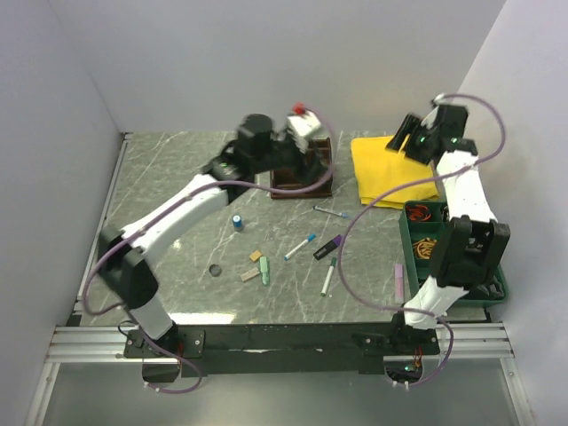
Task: Sort the stationery into containers
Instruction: Place the pen in the storage box, then pick up the pen from the center of the board.
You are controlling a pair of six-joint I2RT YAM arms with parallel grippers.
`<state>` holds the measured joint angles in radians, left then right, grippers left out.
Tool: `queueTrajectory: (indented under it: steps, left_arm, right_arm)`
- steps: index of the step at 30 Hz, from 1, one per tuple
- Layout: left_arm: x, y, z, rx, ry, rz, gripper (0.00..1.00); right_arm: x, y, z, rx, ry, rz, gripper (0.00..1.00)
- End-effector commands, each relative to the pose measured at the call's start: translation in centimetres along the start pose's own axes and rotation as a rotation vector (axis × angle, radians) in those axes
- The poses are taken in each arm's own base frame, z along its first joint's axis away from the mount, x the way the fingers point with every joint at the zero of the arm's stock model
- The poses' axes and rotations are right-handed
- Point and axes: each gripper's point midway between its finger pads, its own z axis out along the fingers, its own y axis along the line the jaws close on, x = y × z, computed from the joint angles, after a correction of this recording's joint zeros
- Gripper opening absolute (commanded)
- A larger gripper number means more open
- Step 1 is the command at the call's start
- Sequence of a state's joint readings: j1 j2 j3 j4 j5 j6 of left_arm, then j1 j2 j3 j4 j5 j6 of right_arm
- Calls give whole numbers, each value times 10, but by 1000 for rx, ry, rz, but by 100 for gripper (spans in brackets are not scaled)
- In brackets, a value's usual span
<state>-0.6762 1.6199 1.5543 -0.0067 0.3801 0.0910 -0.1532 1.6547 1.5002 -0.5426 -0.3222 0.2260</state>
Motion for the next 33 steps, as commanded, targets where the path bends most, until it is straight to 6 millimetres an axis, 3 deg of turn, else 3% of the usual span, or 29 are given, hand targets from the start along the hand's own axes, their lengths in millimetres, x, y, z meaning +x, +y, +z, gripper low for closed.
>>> queueTrajectory:
  steps: [1, 2, 4, 7, 8, 11, 20, 25, 29, 33]
  left_arm:
    - [144, -60, 11, 198, 519, -142, 79]
    - [161, -65, 17, 239, 586, -142, 80]
    - [176, -72, 24, 285, 617, -157, 78]
    - [196, -80, 40, 315, 650, -120, 77]
    - [210, -84, 44, 326, 678, -104, 77]
    - [226, -100, 52, 342, 730, -70, 74]
    - [255, -128, 62, 337, 759, -126, 73]
    - [267, -138, 77, 290, 752, -141, 71]
    - [274, -128, 91, 192, 730, -151, 69]
    - [280, -128, 92, 150, 726, -156, 69]
  right_arm:
    - [-114, -2, -27, -15, -273, 156, 74]
    - [-126, 0, -31, -29, -296, 165, 74]
    - [-148, 4, -41, -75, -341, 189, 74]
    - [-150, 7, -44, -113, -339, 219, 73]
    - [-145, 5, -43, -113, -327, 227, 73]
    - [-129, 2, -43, -120, -293, 242, 73]
    - [-75, -21, -45, -55, -200, 258, 72]
    - [-67, -26, -44, -41, -186, 253, 72]
    - [-69, -26, -43, -42, -192, 257, 72]
    - [-69, -25, -42, -46, -192, 263, 72]
